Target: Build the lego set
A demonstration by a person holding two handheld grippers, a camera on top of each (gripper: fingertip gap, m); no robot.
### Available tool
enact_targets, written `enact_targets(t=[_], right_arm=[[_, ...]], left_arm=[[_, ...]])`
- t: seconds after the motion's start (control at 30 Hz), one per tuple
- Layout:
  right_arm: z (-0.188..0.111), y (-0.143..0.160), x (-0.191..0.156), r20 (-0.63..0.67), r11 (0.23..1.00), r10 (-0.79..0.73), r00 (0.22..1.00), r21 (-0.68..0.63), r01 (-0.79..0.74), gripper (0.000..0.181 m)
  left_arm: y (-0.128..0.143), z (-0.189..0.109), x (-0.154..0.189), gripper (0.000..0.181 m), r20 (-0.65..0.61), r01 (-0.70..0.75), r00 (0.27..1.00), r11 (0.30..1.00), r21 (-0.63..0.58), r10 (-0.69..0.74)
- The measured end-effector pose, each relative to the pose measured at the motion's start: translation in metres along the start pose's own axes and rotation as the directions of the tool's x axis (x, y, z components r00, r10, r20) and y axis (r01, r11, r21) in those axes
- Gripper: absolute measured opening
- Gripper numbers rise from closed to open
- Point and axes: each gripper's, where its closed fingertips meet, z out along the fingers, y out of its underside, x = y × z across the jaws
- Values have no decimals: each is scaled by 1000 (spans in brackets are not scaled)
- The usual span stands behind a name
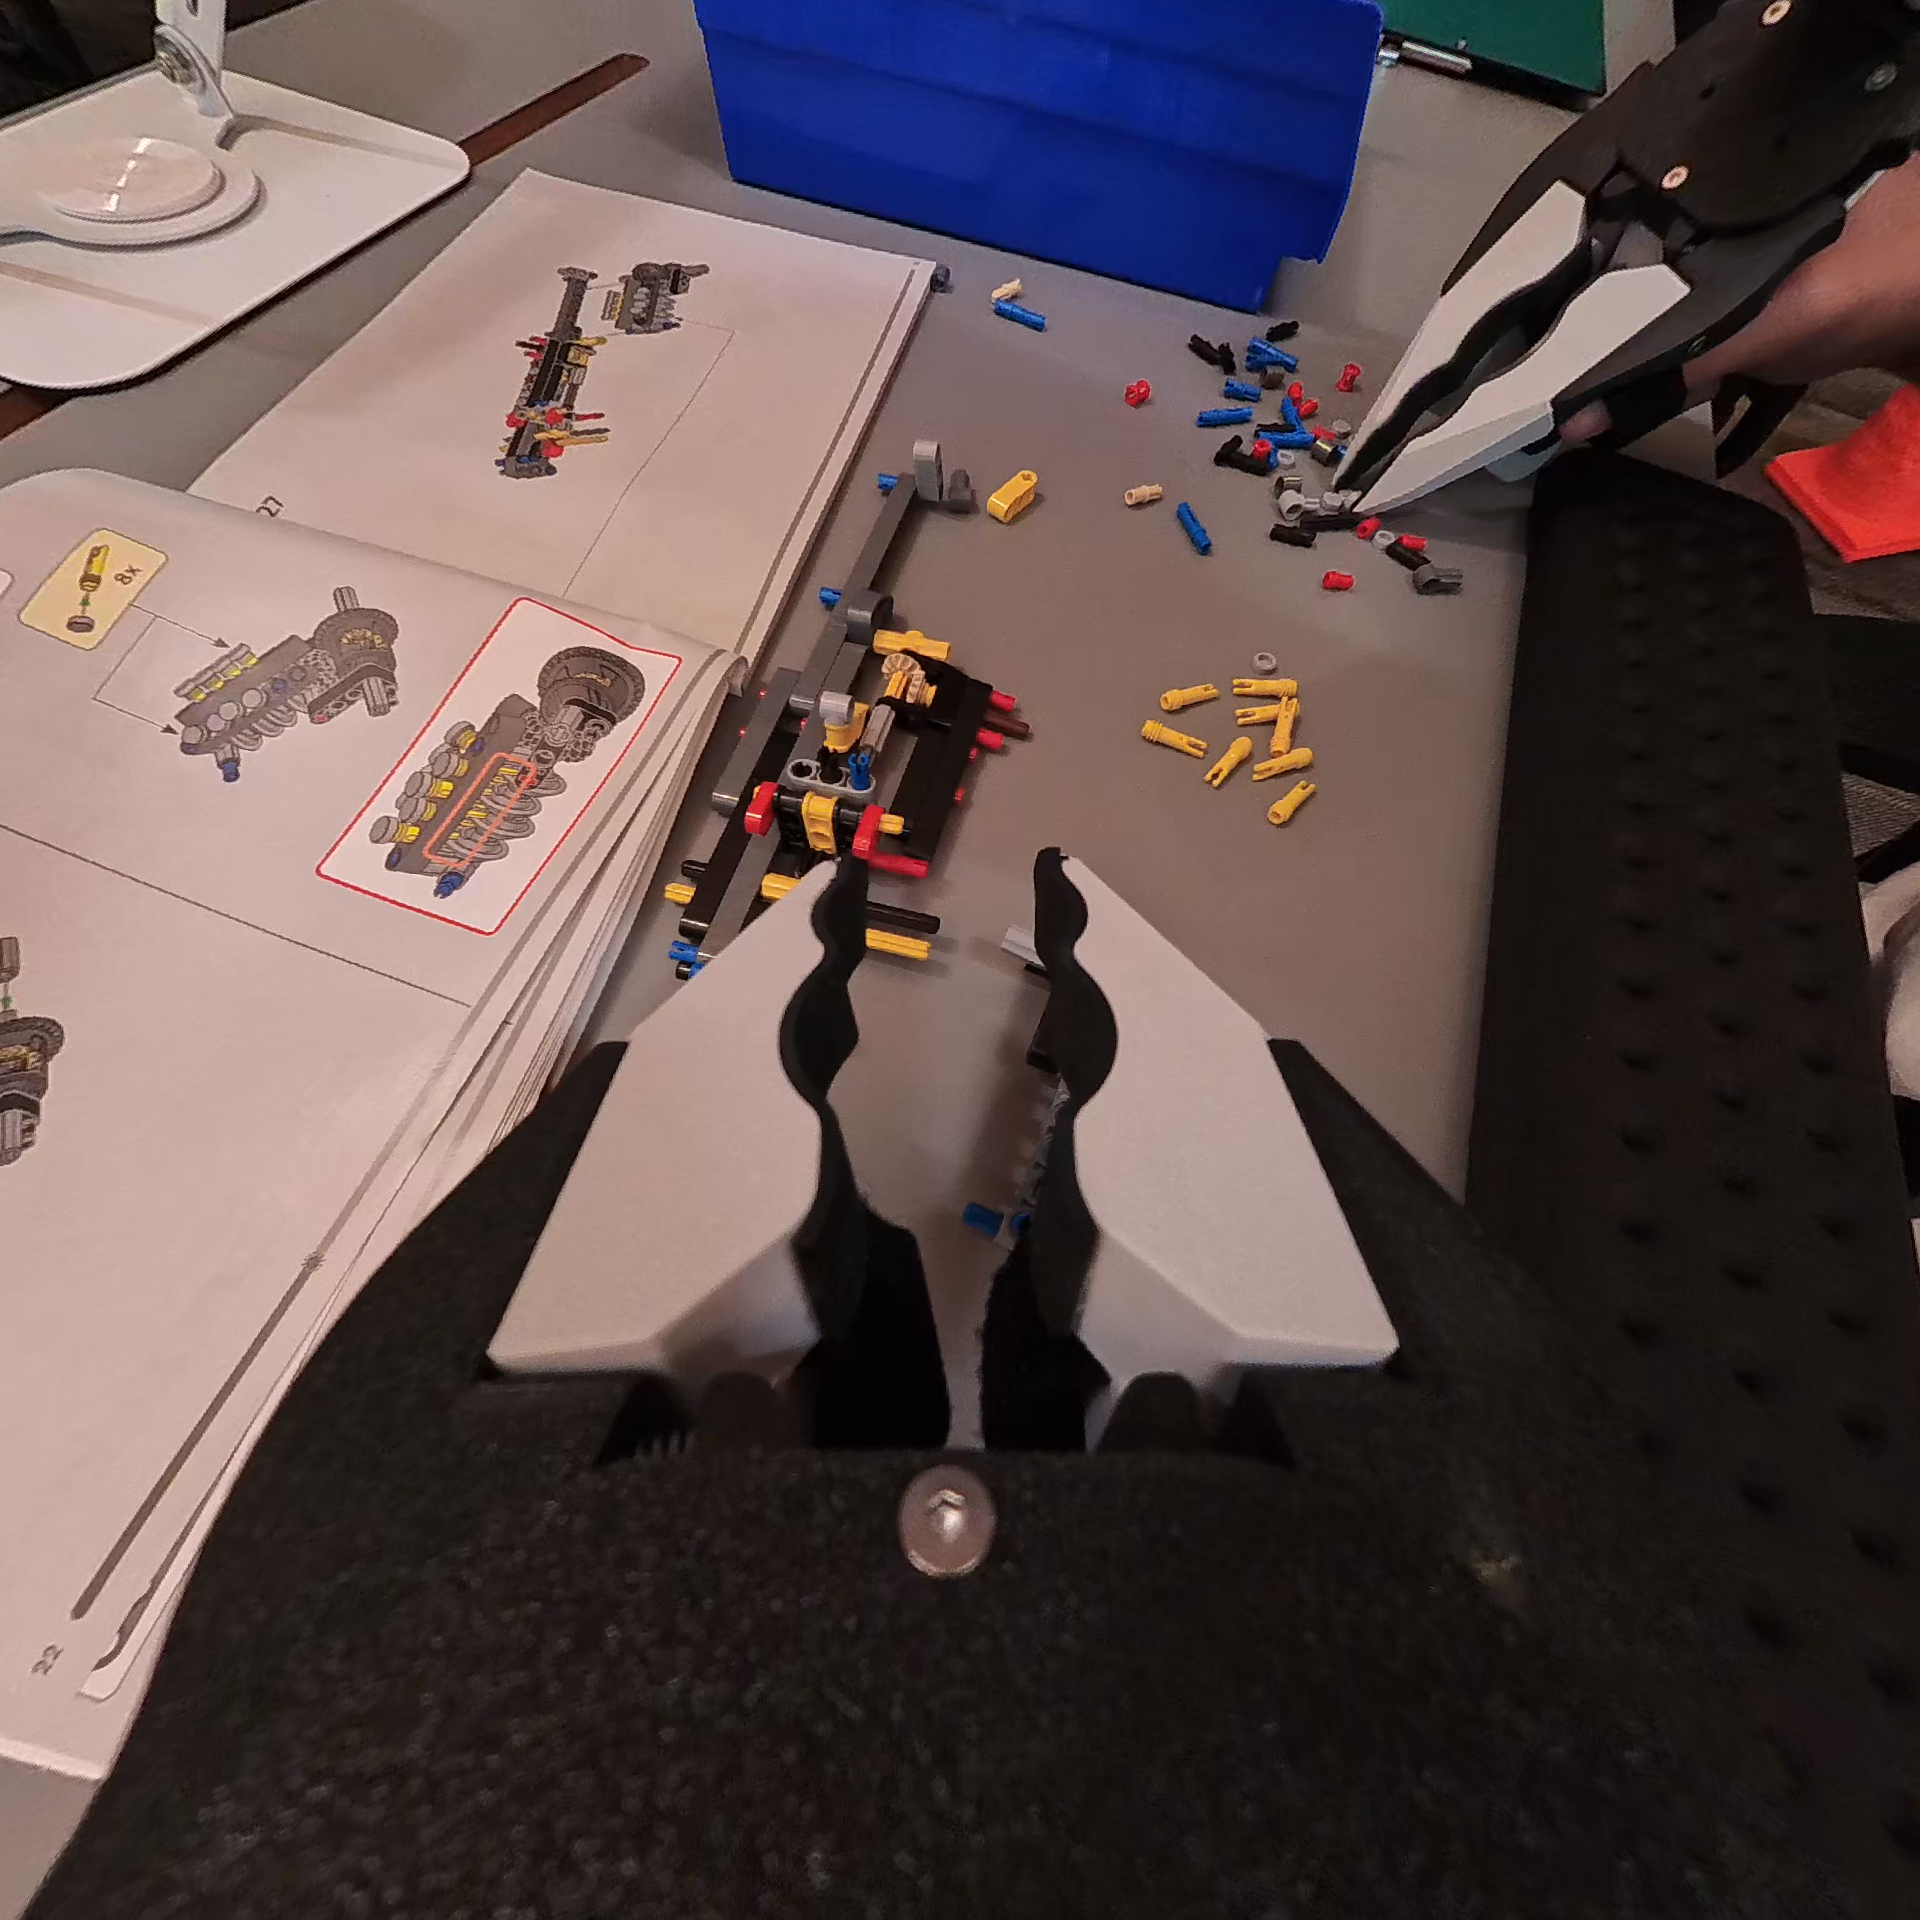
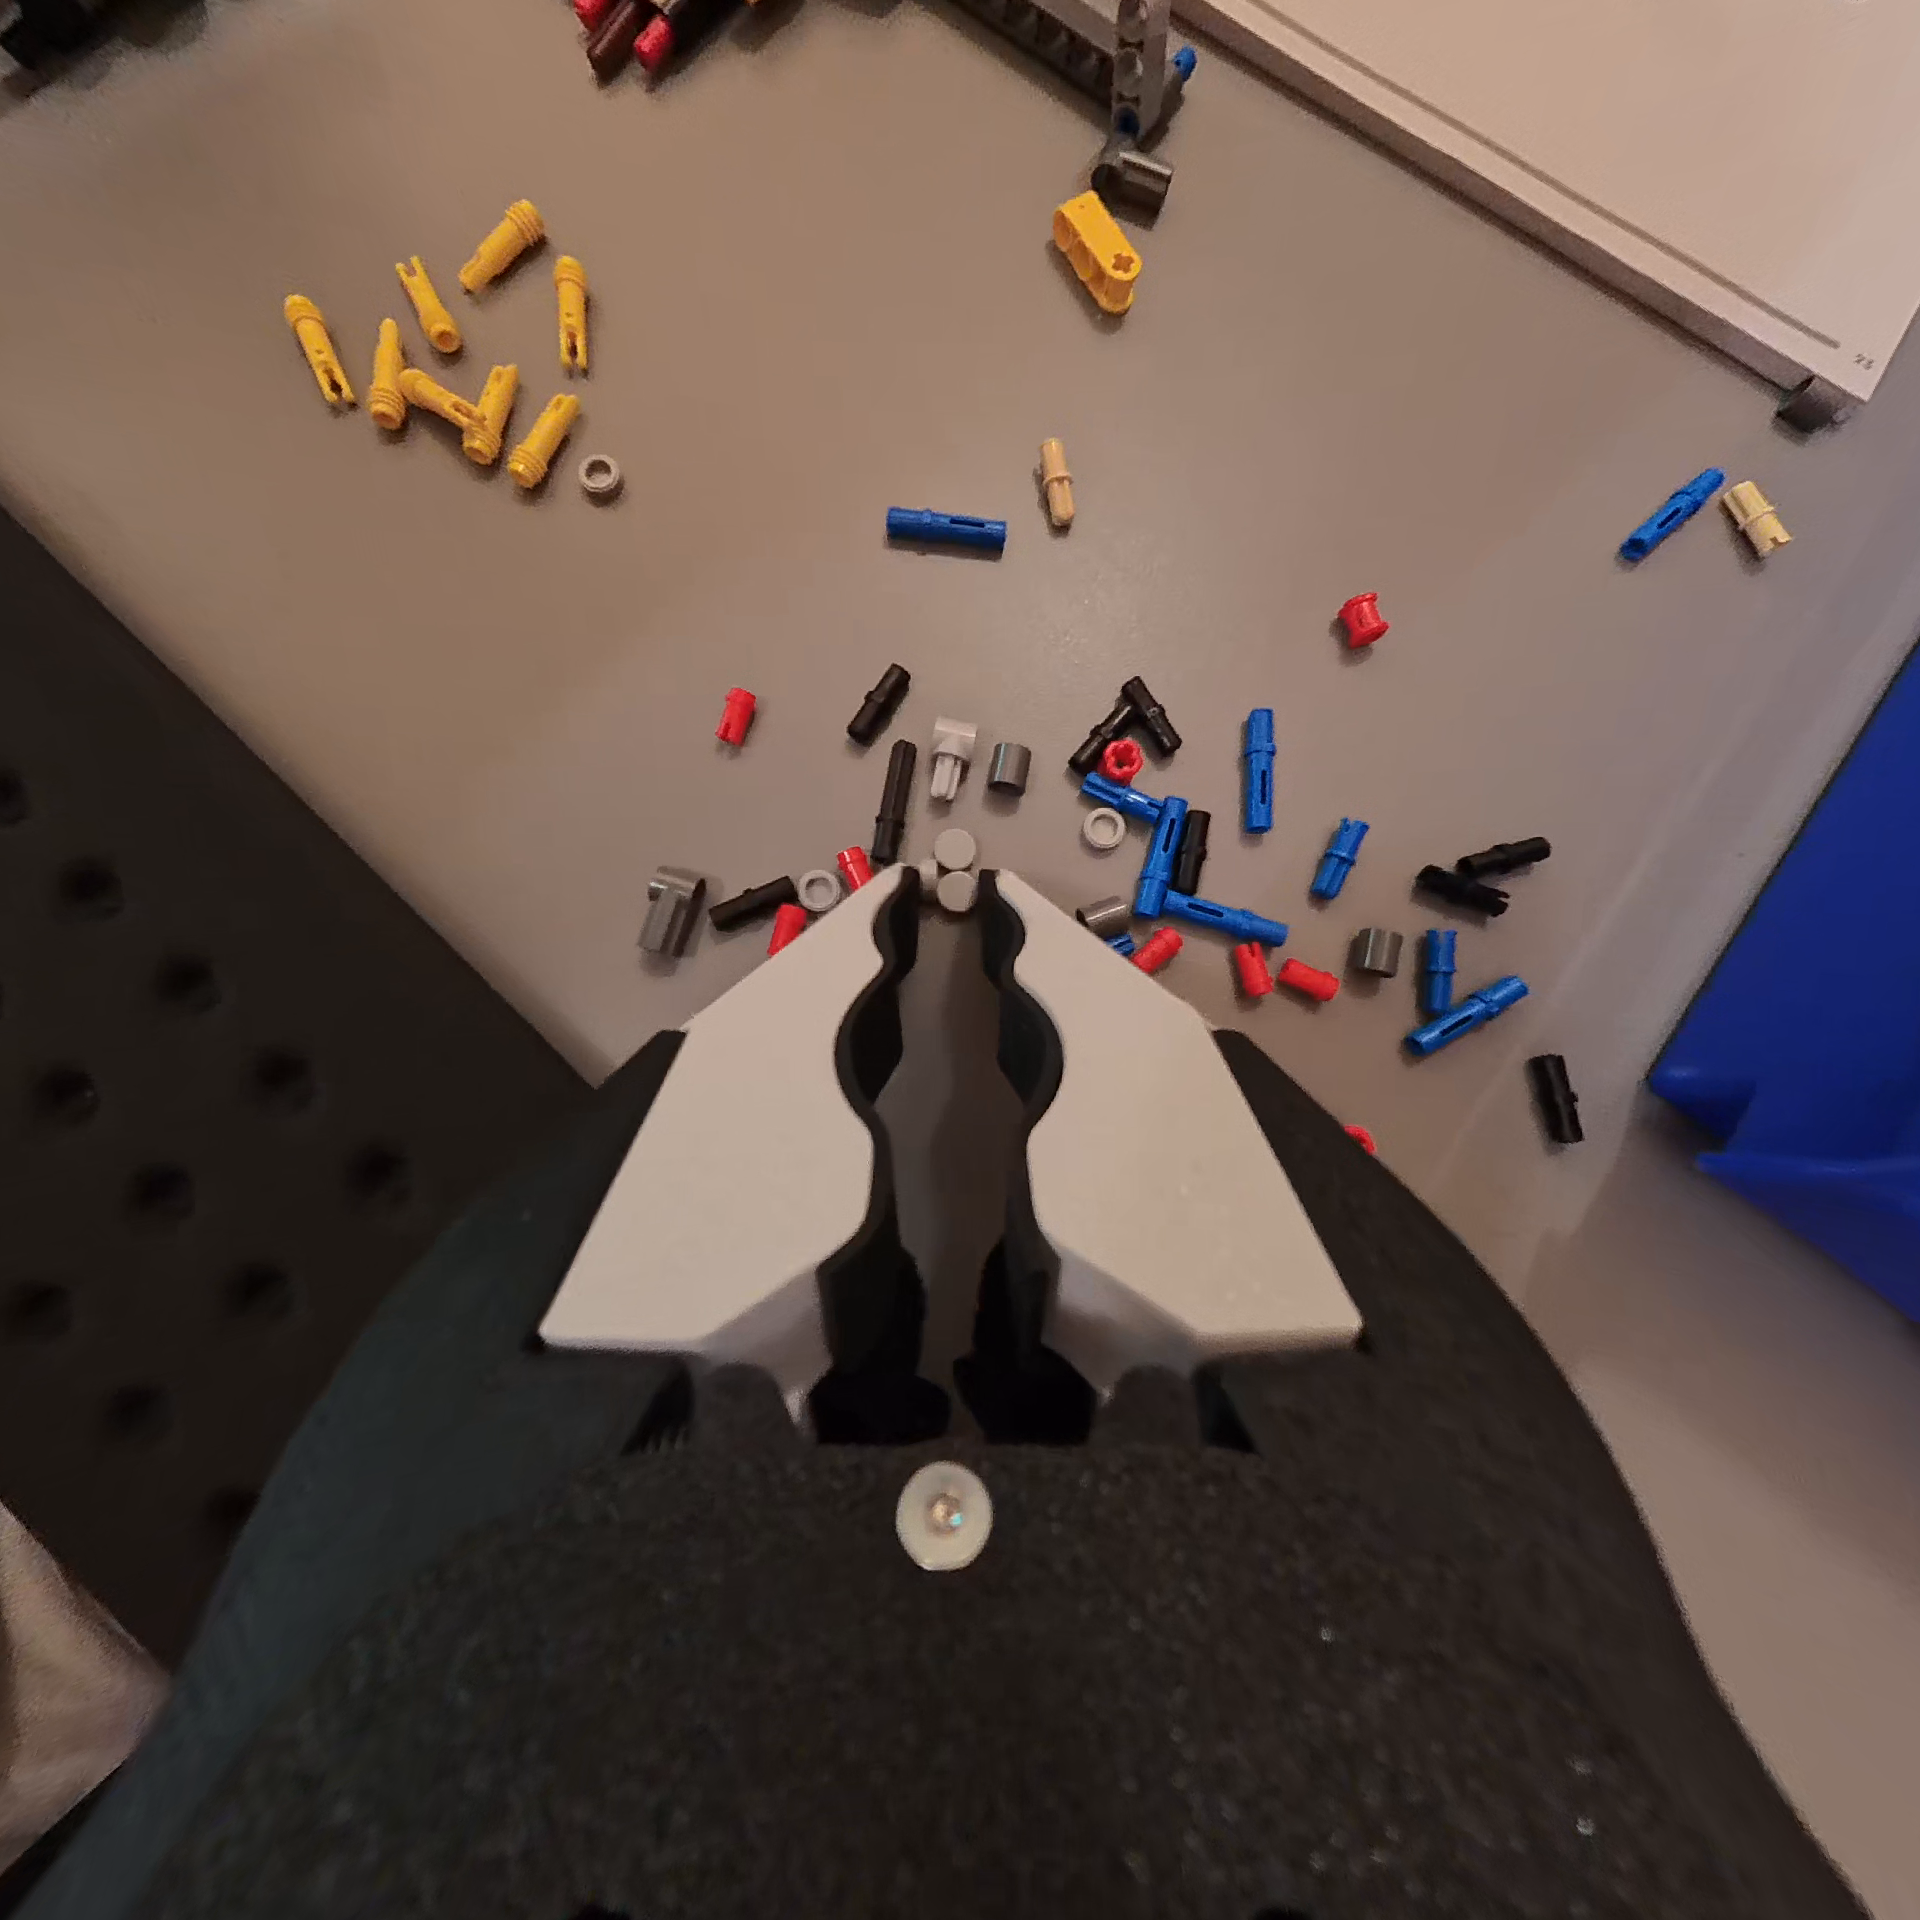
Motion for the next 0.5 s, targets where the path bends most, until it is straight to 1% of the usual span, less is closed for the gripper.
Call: enact_targets(t=[0.33,0.4,0.5], right_arm=[[-2,-3,-1,-10,1000,-30,999,-2,30,10],[-6,-14,-6,-2,999,-35,999,34,35,10],[-4,-38,-26,71,994,-55,996,98,48,10]], left_arm=[[-3,-2,0,31,1,1,1000,1000,13,-1],[-3,-3,0,31,1,3,1000,1000,16,-3],[-4,-4,0,31,2,1,1000,1000,17,-1]])
